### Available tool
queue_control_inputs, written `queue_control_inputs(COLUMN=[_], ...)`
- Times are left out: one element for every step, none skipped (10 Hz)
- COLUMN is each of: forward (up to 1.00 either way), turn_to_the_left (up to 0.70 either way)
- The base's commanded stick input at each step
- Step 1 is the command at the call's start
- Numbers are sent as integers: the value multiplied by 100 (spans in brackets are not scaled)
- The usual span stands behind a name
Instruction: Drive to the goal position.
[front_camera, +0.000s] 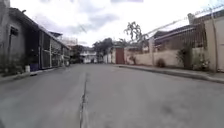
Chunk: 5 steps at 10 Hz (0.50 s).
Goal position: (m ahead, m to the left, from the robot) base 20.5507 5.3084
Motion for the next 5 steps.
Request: queue_control_inputs(forward=[100, 100, 100, 100, 100], turn_to_the_left=[23, 23, 23, 23, 23])
